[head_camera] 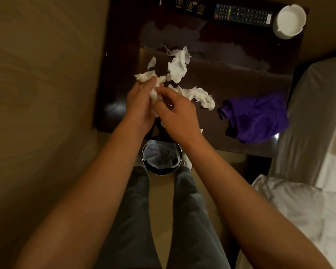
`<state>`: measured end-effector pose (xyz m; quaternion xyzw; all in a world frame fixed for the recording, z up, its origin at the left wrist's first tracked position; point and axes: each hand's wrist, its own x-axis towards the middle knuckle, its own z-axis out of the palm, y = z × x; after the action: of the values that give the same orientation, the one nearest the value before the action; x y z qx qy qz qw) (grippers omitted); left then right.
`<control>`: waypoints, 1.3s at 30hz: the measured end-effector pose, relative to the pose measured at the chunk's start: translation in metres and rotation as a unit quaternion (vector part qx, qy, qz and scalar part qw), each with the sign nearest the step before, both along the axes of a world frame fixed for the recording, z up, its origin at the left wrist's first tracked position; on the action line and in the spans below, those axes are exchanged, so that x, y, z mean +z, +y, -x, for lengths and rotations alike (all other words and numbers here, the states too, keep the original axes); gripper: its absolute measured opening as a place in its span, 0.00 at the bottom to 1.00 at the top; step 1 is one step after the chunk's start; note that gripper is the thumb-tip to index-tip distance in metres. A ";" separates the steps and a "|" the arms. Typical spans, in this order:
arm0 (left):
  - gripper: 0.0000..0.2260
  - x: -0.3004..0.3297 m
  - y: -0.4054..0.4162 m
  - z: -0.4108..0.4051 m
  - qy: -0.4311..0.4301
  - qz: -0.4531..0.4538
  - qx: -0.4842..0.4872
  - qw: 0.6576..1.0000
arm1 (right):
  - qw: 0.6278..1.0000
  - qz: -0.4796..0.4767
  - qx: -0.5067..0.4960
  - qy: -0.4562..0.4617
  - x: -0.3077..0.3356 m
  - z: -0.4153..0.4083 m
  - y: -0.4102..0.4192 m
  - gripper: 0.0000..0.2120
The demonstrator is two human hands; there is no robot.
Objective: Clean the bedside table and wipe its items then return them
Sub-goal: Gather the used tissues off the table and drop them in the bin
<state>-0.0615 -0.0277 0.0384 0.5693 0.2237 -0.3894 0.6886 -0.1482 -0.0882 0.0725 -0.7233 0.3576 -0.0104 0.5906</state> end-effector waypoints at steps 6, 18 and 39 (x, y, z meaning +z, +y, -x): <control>0.14 -0.008 0.015 -0.015 0.038 0.007 0.060 0.997 | 0.987 0.147 -0.062 0.007 -0.025 -0.017 -0.040 0.18; 0.16 -0.029 0.045 -0.013 0.053 -0.059 0.027 0.996 | 0.901 0.340 0.157 0.222 -0.086 -0.069 -0.081 0.19; 0.11 -0.024 0.044 -0.014 0.021 -0.041 0.008 0.999 | 0.981 0.160 0.112 0.003 -0.023 -0.029 0.013 0.08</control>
<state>-0.0474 0.0164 0.0139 0.5869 0.2591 -0.3861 0.6629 -0.1188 -0.0754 0.0495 -0.8439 0.2698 0.0007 0.4637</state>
